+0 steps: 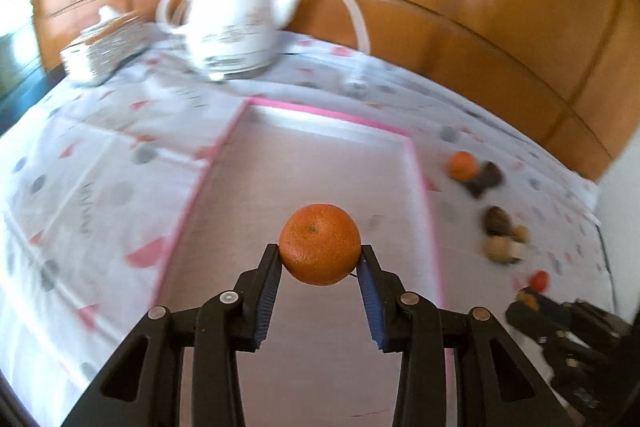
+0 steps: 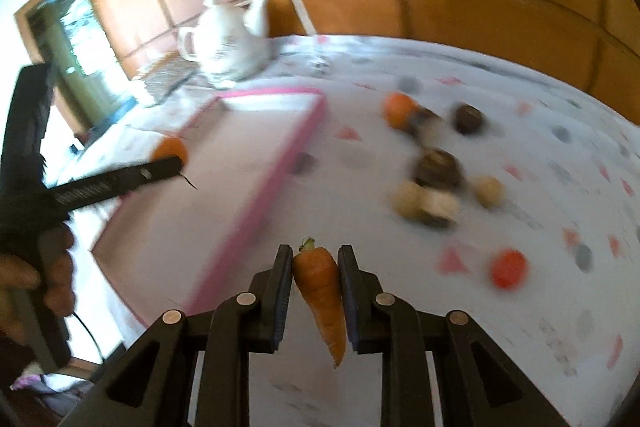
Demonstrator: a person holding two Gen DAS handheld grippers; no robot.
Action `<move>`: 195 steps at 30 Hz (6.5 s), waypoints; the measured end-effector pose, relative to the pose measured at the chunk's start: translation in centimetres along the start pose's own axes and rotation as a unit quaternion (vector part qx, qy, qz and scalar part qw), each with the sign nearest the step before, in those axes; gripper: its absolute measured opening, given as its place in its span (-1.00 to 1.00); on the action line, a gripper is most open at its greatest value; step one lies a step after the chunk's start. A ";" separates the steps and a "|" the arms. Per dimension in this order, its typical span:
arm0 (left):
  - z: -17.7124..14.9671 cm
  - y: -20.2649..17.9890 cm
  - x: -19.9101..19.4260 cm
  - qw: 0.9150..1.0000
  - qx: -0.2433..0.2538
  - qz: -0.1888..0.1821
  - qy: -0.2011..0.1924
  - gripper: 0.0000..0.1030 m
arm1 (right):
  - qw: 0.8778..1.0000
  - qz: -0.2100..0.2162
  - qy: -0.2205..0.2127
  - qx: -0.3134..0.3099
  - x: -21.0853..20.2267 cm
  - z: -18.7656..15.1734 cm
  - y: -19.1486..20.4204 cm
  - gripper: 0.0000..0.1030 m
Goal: Organize fruits
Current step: 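Release the orange into the pink tray while the right tool drops the carrot there, then move the right tool to the red tomato and close on it, then grasp the small yellow potato with the left tool while the right holds the tomato, then carry the potato into the pink tray and open the left tool, then carry the tomato into the pink tray and open the right tool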
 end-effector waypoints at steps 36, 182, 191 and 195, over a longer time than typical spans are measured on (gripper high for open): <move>-3.0 -1.5 -3.1 0.999 0.026 -0.004 -0.033 0.36 | 0.994 -0.072 -0.020 0.084 0.1 -0.3 -1.0 -0.36; -1.0 -1.5 -0.8 0.999 0.022 0.000 -0.026 -0.12 | 0.989 -0.140 -0.001 0.057 1.6 -2.6 -5.6 -0.48; -1.7 -0.8 -1.7 1.000 0.013 -0.003 -0.026 -0.12 | 0.999 -0.050 -0.018 0.009 1.2 0.0 0.7 -0.48; -1.9 -0.3 -1.9 1.000 0.008 -0.002 -0.026 -0.12 | 1.000 -0.019 -0.017 -0.016 1.7 0.9 3.4 -0.48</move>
Point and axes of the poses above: each gripper's, at about its wrist camera, not at the fingertips, and x roughly the way its jaws point, y to its left, z to its top, the point moved 2 cm from there along x, roughly the way its jaws point, and after that the axes turned 1 degree about -x, right-handed, at the moved point
